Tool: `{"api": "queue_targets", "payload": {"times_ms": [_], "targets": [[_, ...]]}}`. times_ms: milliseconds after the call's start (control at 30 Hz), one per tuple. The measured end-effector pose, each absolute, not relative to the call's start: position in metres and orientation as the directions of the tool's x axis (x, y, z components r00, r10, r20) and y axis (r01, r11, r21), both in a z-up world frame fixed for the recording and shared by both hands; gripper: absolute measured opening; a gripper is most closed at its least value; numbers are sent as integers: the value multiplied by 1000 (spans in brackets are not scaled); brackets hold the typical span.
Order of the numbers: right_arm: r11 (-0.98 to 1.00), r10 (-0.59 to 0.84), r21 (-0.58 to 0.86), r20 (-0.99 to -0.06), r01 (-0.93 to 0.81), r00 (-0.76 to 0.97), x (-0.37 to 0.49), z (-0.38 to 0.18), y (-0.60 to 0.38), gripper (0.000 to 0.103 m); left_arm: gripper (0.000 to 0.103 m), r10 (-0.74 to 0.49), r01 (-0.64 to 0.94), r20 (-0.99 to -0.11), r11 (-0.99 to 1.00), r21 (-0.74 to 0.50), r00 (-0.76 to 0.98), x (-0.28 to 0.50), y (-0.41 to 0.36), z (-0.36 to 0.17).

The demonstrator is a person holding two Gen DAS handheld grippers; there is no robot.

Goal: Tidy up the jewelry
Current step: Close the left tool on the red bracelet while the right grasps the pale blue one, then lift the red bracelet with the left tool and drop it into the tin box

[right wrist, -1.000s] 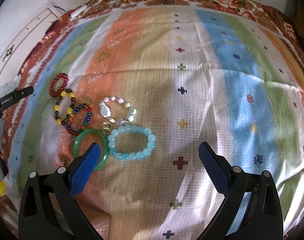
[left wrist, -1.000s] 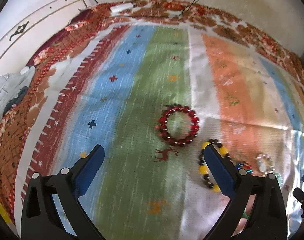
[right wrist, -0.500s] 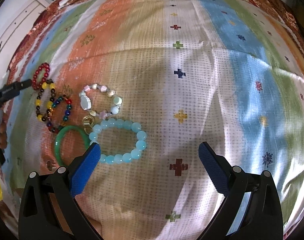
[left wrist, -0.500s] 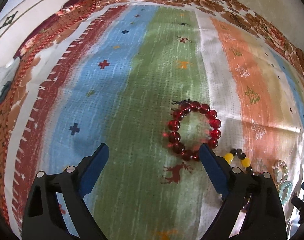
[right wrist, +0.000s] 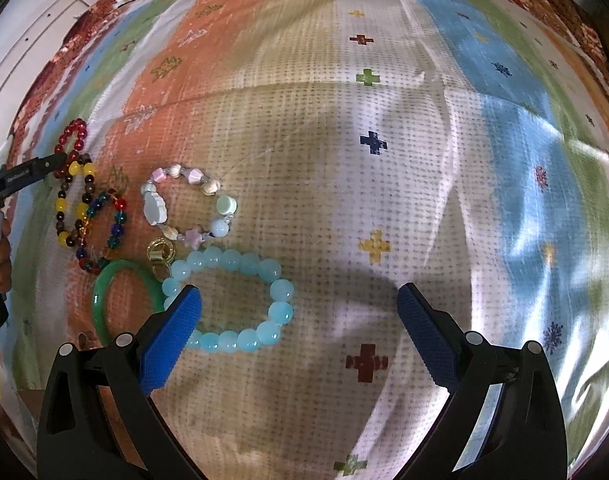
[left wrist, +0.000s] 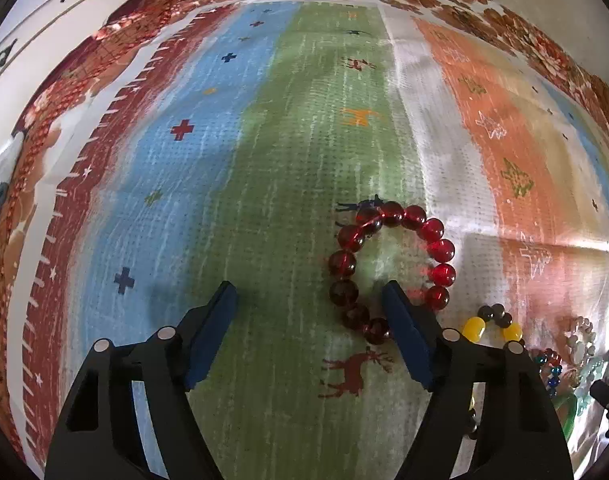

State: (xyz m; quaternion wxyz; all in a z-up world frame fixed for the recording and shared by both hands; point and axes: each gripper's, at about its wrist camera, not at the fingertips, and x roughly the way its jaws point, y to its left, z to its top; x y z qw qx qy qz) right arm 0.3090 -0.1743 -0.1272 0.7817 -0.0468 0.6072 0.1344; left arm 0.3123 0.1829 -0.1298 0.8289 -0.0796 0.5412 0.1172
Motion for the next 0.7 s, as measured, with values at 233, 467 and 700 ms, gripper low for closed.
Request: {"api": "queue_targets", "payload": {"times_ms": [233,467,700], "targets": [[959,105,31,-962,-281,251,313,-128,-170,57,40,103,-277,-919,961,-7,380,316,182,-130],[935,172,92,-962,-341,212,308,-125,-161,12,13,111,-248,-925,969,19,362,316,174,-129],[930,184,96,-957,-354,224,299,-120,-156,12,13,88,-280,-923,960,-23,375,304,179,-115]]}}
